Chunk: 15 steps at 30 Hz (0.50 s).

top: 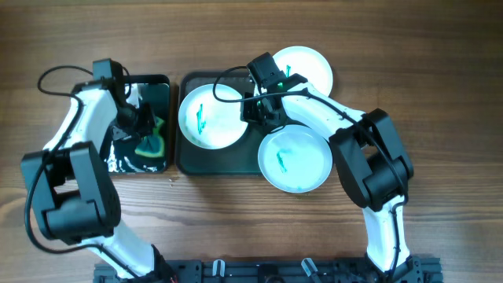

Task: Clean dirty plates on tray and stack at the side
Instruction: 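Grasp the green sponge with the left gripper and lift it, then scrub the left white plate with the sponge while right gripper holds its rim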

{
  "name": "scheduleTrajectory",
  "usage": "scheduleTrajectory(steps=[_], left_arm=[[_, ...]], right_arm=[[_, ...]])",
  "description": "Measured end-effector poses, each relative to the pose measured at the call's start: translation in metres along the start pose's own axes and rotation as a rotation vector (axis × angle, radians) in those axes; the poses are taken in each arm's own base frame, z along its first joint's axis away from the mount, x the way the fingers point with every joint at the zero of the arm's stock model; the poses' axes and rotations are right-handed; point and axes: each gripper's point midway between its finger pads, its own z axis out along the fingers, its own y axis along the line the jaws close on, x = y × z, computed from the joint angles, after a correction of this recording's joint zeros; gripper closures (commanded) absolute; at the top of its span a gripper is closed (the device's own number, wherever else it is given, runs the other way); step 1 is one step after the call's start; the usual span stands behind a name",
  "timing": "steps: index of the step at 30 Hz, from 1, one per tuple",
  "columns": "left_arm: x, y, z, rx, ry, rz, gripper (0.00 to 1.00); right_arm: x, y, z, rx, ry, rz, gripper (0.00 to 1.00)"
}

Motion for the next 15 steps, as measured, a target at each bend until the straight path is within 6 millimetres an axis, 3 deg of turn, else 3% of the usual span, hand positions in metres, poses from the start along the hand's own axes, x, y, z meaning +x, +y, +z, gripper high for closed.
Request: scheduleTrajectory(steps=[4, 6, 12, 13, 15], left_arm=[[-0.024, -0.028, -0.064, 0.105, -0.132, 0.022, 0.96], [-0.022, -0.043, -0.076, 0.156, -0.148, 0.044, 0.96], [-0.02, -0.113, -0.07, 0.251, -0.164, 0.098, 0.96], [-0.018, -0.127, -0.061, 0.24, -0.157, 0.112, 0.96], [-0.02, -0.135, -0.045, 0.209, -0.151, 0.094, 0.96]], right_arm=[[0.001, 0.0, 0.0, 0.001, 0.005, 0.001, 0.96], [0.004, -0.001, 0.0, 0.004, 0.016, 0.004, 0.96], [0.01, -0.006, -0.003, 0.02, 0.052, 0.018, 0.96], [0.011, -0.007, -0.004, 0.019, 0.057, 0.022, 0.96], [0.01, -0.009, -0.005, 0.019, 0.061, 0.029, 0.96]])
